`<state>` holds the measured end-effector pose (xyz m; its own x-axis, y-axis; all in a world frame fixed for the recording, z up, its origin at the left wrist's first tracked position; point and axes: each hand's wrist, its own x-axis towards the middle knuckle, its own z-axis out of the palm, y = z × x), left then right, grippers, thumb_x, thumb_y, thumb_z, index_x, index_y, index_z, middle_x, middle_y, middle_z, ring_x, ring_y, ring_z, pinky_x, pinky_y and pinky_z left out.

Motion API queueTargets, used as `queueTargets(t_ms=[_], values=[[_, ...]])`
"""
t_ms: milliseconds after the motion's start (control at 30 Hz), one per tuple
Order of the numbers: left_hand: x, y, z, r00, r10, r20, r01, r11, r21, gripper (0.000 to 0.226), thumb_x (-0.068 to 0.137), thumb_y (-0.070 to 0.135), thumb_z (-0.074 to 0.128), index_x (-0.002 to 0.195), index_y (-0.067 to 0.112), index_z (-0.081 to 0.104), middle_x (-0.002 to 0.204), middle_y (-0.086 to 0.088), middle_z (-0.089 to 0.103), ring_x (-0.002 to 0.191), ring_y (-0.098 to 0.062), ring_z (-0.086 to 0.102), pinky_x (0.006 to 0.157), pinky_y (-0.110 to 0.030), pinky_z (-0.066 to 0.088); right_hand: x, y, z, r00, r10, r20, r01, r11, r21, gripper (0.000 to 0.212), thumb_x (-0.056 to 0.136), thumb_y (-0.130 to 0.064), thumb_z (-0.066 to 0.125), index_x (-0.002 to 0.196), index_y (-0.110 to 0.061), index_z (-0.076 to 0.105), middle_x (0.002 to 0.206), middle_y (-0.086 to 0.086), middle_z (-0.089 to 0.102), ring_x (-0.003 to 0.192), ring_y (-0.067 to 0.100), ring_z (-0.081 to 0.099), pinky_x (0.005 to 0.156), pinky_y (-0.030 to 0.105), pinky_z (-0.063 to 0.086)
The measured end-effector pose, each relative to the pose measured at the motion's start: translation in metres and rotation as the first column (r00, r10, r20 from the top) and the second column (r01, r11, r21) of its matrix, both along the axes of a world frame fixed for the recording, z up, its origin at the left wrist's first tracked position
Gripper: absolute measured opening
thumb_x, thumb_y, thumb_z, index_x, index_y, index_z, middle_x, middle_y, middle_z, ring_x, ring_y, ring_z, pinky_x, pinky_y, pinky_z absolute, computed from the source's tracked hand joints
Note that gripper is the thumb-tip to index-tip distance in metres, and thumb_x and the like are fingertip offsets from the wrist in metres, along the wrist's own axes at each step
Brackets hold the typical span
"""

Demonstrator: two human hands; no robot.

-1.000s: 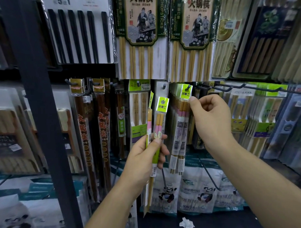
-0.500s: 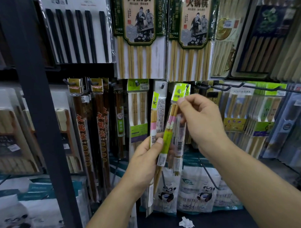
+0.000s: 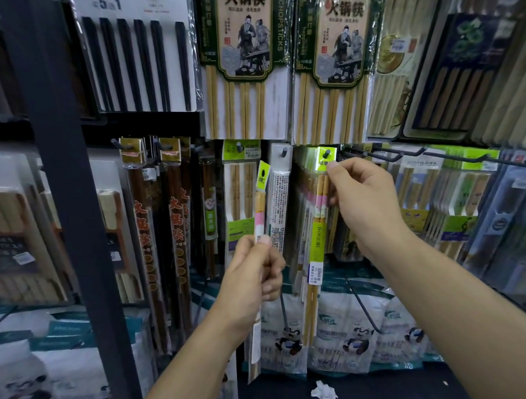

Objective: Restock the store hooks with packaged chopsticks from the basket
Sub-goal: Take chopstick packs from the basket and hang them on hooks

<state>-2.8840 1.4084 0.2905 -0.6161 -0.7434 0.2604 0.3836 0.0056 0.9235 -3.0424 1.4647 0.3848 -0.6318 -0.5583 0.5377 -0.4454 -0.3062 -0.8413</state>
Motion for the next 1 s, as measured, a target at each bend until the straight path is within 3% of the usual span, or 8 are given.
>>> queueTargets(t_ms=[233, 400, 500, 667, 700, 800, 867, 1000], values=[[0.002, 0.001, 0.0, 0.995, 0.065, 0.079, -0.056, 0.992, -0.112, 0.021, 0.111, 0.018, 0.034, 0.105, 0.002, 0.045, 0.068, 0.004, 0.058, 0.053, -0.011, 0.045, 0.048, -0.024, 0.036, -0.006, -0.002, -0.009, 0.994, -0.098, -0.045, 0.1, 0.994, 0.051, 0.028, 0.098, -0.035, 0.064, 0.077, -0.017, 0.071, 0.073, 0.009, 0.069, 0.062, 0.011, 0.059, 0.069, 0.03, 0.054], [0.002, 0.003, 0.003, 0.994, 0.063, 0.089, -0.05, 0.988, -0.147, 0.018, 0.107, 0.018, 0.047, 0.102, 0.002, 0.055, 0.081, -0.006, 0.061, 0.065, -0.014, 0.058, 0.056, -0.028, 0.051, -0.007, 0.007, -0.016, 0.991, -0.132, -0.033, 0.133, 0.99, 0.042, 0.023, 0.096, -0.035, 0.067, 0.078, -0.021, 0.069, 0.079, 0.008, 0.07, 0.065, 0.009, 0.059, 0.07, 0.029, 0.053], [0.002, 0.006, 0.011, 0.994, 0.052, 0.099, -0.033, 0.982, -0.186, 0.017, 0.105, 0.021, 0.054, 0.092, 0.014, 0.062, 0.079, -0.009, 0.057, 0.067, -0.018, 0.059, 0.059, -0.028, 0.056, 0.0, 0.016, -0.018, 0.996, -0.038, -0.078, 0.039, 0.999, 0.015, 0.02, 0.096, -0.03, 0.065, 0.077, -0.026, 0.071, 0.078, 0.001, 0.071, 0.063, 0.0, 0.059, 0.062, 0.016, 0.05], [-0.009, 0.014, 0.017, 0.989, 0.071, 0.128, -0.031, 0.956, -0.293, 0.012, 0.102, 0.019, 0.059, 0.094, 0.014, 0.066, 0.085, -0.004, 0.057, 0.081, -0.024, 0.056, 0.087, -0.062, 0.055, 0.01, 0.02, -0.014, 0.99, 0.074, -0.122, -0.073, 0.997, 0.013, 0.018, 0.098, -0.026, 0.064, 0.083, -0.023, 0.073, 0.075, -0.004, 0.073, 0.062, 0.001, 0.058, 0.061, 0.015, 0.048], [-0.012, 0.016, 0.016, 0.988, 0.068, 0.141, -0.021, 0.95, -0.311, 0.012, 0.102, 0.019, 0.059, 0.094, 0.015, 0.067, 0.085, -0.003, 0.057, 0.081, -0.023, 0.057, 0.087, -0.059, 0.057, 0.009, 0.02, -0.013, 0.99, 0.075, -0.116, -0.074, 0.997, 0.016, 0.02, 0.098, -0.025, 0.064, 0.081, -0.021, 0.073, 0.07, -0.003, 0.07, 0.06, 0.003, 0.057, 0.059, 0.016, 0.047], [-0.018, 0.018, 0.017, 0.979, 0.112, 0.169, -0.032, 0.908, -0.419, 0.013, 0.104, 0.021, 0.058, 0.096, 0.017, 0.068, 0.078, 0.005, 0.056, 0.073, -0.008, 0.053, 0.072, -0.023, 0.05, 0.003, 0.019, -0.008, 0.992, 0.087, -0.09, -0.086, 0.996, 0.012, 0.022, 0.099, -0.023, 0.064, 0.078, -0.017, 0.071, 0.063, 0.002, 0.063, 0.059, 0.008, 0.055, 0.056, 0.018, 0.046], [-0.023, 0.014, 0.021, 0.968, 0.151, 0.199, -0.036, 0.875, -0.484, 0.014, 0.104, 0.024, 0.058, 0.102, 0.016, 0.069, 0.082, -0.001, 0.056, 0.075, -0.01, 0.052, 0.072, -0.026, 0.046, -0.002, 0.016, -0.003, 0.993, 0.066, -0.094, -0.066, 0.998, 0.004, 0.024, 0.099, -0.023, 0.063, 0.077, -0.016, 0.071, 0.063, -0.001, 0.065, 0.058, 0.005, 0.056, 0.057, 0.017, 0.048], [-0.035, 0.005, 0.033, 0.953, 0.204, 0.222, -0.052, 0.837, -0.545, 0.012, 0.101, 0.026, 0.062, 0.112, 0.021, 0.065, 0.087, -0.015, 0.062, 0.078, -0.019, 0.056, 0.078, -0.048, 0.052, -0.013, 0.007, 0.007, 0.995, 0.03, -0.093, -0.03, 1.0, 0.004, 0.028, 0.099, -0.026, 0.062, 0.074, -0.015, 0.069, 0.061, -0.007, 0.063, 0.057, 0.004, 0.056, 0.06, 0.019, 0.049]])
